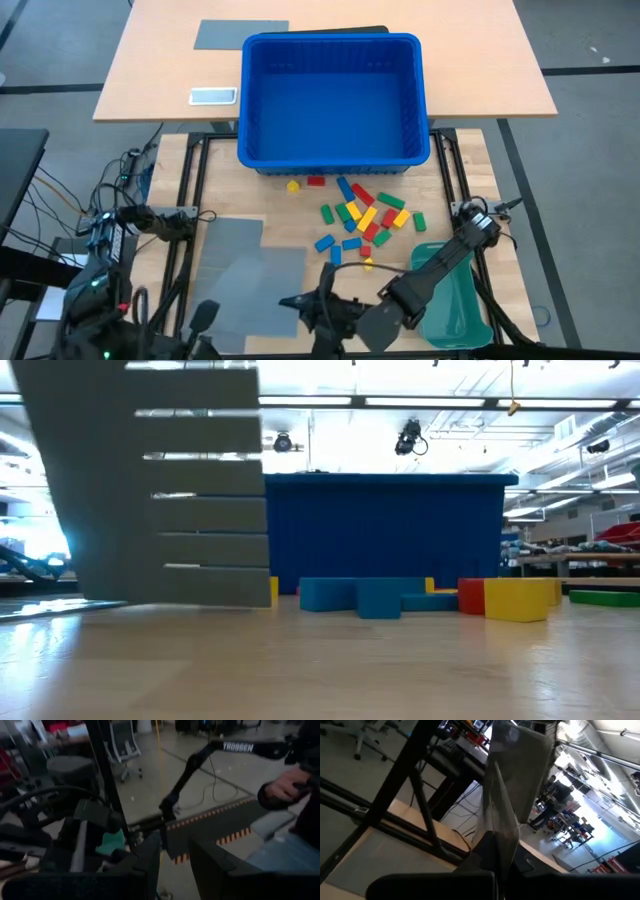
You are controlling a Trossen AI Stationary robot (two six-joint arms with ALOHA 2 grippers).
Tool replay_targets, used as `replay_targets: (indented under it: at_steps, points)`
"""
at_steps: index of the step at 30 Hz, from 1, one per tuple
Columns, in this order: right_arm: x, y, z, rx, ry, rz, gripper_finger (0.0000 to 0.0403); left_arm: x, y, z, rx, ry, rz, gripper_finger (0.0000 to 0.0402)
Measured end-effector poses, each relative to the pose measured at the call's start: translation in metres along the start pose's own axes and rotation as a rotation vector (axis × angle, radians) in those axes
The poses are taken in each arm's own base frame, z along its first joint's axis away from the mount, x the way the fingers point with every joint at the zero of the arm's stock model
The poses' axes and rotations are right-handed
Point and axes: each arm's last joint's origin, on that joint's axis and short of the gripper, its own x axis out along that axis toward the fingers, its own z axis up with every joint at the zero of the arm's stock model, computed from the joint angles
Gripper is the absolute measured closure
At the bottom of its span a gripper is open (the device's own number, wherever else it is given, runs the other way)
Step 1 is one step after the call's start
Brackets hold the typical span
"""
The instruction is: Sort Items/Unsort Items
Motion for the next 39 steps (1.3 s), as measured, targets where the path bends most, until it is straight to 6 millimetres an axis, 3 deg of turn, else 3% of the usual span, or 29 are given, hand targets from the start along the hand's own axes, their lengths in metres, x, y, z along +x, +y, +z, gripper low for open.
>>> replay_targets:
  at_steps: [4, 10, 27, 39]
  points:
    - [-0.008, -0.022, 0.005, 0.002, 0.008, -0.002, 0.0402, -0.001, 0.000, 0.006, 0.041, -0.050, -0.001, 0.0294]
    - [-0.010, -0.038, 0.001, 0.025, 0.062, 0.006, 0.0402, -0.011, 0.014, 0.009, 0.088, -0.026, 0.062, 0.0293]
    - [0.036, -0.078, -0.048, 0.103, 0.243, 0.083, 0.0402, -0.053, 0.091, -0.011, 0.119, 0.293, 0.227, 0.0270]
    - [0.050, -0.093, -0.060, 0.134, 0.247, 0.123, 0.0402, -0.040, 0.111, -0.029, 0.208, 0.484, 0.321, 0.0223]
